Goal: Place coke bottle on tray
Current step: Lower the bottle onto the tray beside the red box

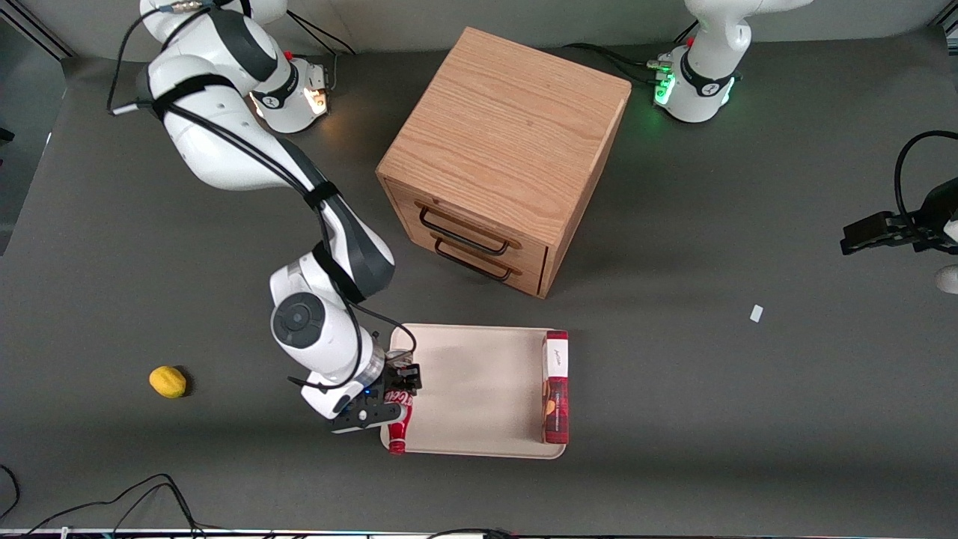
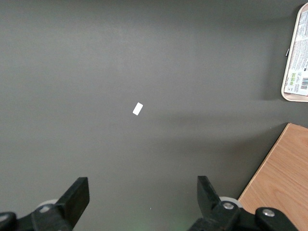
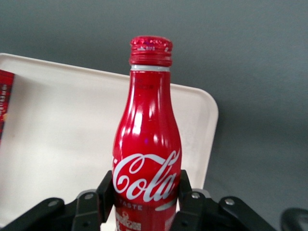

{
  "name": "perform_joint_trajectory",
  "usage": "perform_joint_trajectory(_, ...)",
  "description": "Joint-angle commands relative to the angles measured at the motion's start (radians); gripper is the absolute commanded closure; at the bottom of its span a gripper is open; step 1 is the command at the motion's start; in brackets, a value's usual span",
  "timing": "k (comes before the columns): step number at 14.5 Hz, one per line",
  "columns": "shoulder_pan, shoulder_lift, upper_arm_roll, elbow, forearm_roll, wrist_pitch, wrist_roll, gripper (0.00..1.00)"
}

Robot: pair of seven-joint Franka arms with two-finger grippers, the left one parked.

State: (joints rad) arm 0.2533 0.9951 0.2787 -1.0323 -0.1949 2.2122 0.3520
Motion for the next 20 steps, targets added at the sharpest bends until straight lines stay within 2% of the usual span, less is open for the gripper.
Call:
perform_joint_trajectory(1,0.021,0.054,-0.007,0.060,-0.018,0.021,0.001,0.72)
perform_joint_trajectory(6,0.023,0.088,-0.007,0.057,-0.017,0.034,0.028,0.63)
perform_joint_trajectory(9,0.020,0.112,-0.009,0.048,-0.017,0.092,0.036,0.48)
perform_joint_trajectory(11,0.015,0.125,-0.009,0.035,-0.018,0.124,0.035,0.35)
perform_joint_trajectory(12,0.014,0.125,-0.010,0.020,-0.018,0.144,0.036,0.12)
perform_joint_trajectory(13,0.009,0.125,-0.010,0.008,-0.018,0.161,0.036,0.00)
perform_joint_trajectory(20,0.014,0.112,-0.012,-0.006,-0.020,0.175,0.047,0.00)
